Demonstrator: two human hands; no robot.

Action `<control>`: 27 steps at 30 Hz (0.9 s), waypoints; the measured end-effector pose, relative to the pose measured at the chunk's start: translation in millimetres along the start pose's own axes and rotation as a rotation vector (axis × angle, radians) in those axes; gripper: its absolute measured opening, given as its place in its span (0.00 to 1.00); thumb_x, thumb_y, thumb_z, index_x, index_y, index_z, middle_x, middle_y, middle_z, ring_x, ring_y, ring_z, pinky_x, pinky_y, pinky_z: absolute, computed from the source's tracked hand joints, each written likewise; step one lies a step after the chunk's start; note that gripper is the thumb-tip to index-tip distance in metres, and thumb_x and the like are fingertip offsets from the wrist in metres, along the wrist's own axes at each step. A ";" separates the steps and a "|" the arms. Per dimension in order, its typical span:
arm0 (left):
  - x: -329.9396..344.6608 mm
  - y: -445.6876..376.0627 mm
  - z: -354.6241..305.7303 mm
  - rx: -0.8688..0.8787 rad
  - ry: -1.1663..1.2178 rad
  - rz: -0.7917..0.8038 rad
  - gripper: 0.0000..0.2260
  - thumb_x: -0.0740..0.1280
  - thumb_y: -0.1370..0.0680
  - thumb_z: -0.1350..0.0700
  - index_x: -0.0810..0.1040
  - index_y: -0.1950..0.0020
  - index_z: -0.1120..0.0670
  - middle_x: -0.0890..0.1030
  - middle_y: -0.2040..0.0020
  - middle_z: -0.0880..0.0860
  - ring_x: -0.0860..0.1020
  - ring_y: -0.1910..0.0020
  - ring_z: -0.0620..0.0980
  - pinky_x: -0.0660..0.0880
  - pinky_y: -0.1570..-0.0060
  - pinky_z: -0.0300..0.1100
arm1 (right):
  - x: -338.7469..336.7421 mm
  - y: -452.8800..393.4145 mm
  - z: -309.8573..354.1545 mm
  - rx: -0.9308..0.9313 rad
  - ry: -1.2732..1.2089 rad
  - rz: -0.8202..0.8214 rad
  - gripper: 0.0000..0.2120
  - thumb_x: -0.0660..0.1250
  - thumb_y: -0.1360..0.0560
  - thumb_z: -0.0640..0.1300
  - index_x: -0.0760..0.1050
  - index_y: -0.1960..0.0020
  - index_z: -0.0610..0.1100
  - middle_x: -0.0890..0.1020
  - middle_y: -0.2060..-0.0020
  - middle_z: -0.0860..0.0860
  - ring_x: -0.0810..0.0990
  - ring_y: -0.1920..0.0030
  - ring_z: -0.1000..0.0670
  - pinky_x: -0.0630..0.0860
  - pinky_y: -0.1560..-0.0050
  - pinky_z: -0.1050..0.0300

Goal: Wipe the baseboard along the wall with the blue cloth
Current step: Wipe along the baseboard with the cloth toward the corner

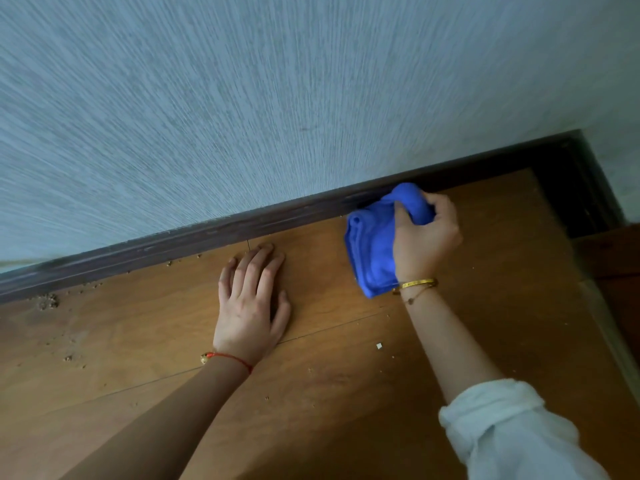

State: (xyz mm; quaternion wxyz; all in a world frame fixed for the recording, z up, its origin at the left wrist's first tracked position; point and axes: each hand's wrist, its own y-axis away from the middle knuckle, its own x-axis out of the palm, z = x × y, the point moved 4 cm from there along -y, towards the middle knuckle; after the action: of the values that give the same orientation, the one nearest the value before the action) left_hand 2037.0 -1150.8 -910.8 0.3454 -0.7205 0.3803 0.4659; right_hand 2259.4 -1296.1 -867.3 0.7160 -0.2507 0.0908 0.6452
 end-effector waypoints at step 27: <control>33.5 -50.1 -72.8 0.095 0.002 0.061 0.23 0.60 0.20 0.50 0.72 0.26 0.57 0.72 0.26 0.58 0.68 0.25 0.58 0.58 0.23 0.62 | -35.4 -63.1 -28.2 -0.031 0.040 -0.079 0.09 0.73 0.33 0.35 0.79 0.53 0.37 0.82 0.54 0.45 0.80 0.52 0.49 0.72 0.48 0.66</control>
State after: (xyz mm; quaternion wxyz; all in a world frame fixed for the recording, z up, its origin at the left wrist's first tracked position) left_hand 2119.7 -1196.8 -911.1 0.3646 -0.6916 0.4242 0.4569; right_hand 2320.7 -1343.3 -860.2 0.7350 -0.2781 0.0854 0.6125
